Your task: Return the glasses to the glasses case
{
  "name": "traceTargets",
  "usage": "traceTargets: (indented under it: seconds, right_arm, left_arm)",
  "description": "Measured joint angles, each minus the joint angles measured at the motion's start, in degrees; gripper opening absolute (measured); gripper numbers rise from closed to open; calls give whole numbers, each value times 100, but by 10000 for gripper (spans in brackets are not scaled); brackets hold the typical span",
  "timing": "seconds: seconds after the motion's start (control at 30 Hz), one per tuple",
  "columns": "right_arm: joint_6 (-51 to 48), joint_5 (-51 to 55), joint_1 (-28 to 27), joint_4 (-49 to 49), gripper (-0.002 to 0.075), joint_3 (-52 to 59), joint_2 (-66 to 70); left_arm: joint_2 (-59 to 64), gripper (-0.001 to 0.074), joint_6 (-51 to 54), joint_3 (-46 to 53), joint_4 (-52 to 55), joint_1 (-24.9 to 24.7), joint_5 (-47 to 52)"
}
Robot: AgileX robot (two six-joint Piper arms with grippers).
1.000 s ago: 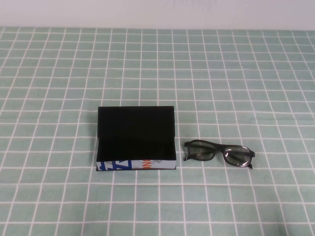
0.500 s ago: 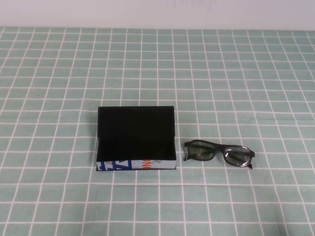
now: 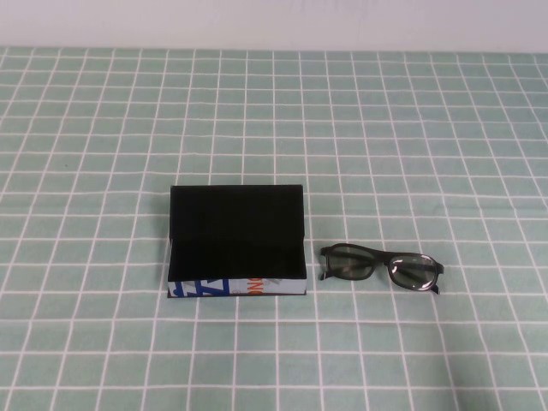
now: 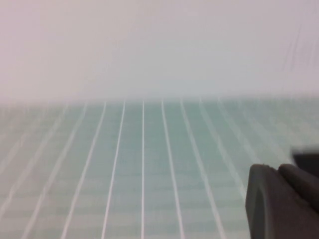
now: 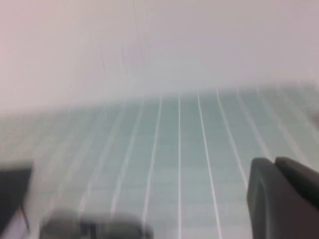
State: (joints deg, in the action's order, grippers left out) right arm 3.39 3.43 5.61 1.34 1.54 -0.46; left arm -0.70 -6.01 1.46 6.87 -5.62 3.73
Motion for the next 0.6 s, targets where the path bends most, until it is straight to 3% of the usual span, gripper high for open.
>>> traceTargets:
  seconds: [0.43,0.6]
  right_arm:
    - [0,-4162,0,0,-12,0,0]
    - [0,-4872,0,0,-12,0,-36]
  left_arm:
    - [0,-1,0,3,20,0,-4010]
    - [-11,-1,0,3,20,0,-4507]
